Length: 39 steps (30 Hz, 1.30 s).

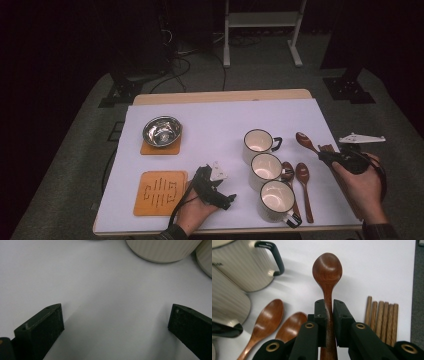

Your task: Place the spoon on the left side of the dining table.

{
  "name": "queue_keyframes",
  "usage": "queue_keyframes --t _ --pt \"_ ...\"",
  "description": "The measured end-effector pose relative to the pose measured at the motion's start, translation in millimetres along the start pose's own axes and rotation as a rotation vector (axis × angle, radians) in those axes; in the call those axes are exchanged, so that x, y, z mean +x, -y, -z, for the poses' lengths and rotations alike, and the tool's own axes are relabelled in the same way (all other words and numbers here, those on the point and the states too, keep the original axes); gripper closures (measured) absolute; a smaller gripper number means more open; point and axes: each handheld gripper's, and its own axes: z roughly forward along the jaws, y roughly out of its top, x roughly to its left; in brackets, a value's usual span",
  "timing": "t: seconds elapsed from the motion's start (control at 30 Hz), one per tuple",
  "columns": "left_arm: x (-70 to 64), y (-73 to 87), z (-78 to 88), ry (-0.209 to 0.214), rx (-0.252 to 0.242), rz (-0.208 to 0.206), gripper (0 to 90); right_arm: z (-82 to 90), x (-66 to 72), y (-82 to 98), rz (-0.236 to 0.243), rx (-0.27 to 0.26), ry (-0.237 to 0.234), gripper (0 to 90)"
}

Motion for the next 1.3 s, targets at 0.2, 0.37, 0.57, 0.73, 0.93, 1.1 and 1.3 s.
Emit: queue_keyframes --t 0.2,0.37,0.57,0.73,0.93,1.1,1.3 --pt "-0.3 0.1 -0.1 0.001 -0.002 0.005 0.0 -3.2 5.1 -10.6 0.018 -0.005 -0.008 81.0" --pt "-0.3 0.1 -0.1 0.000 -0.001 0.003 0.0 -7.0 9.2 -18.9 0.026 -0.009 -0.017 81.0" --pt "-0.4 0.1 -0.4 0.001 -0.005 0.006 0.0 -10.8 11.8 -27.8 0.034 -0.014 -0.024 81.0" --pt "-0.5 0.1 -0.4 0.001 -0.005 0.007 0.0 -14.2 13.4 -35.3 0.038 -0.018 -0.034 80.9" --pt "-0.3 0.1 -0.4 0.000 -0.005 0.006 0.0 -16.1 16.9 -45.0 0.045 -0.032 -0.046 81.0" --pt "-0.3 0.0 -0.3 0.001 -0.004 0.005 0.0 -17.9 21.3 -53.1 0.054 -0.036 -0.059 81.0" --pt "-0.1 0.0 -0.3 0.000 -0.003 0.003 0.0 -21.1 26.2 -61.0 0.067 -0.044 -0.071 81.0"
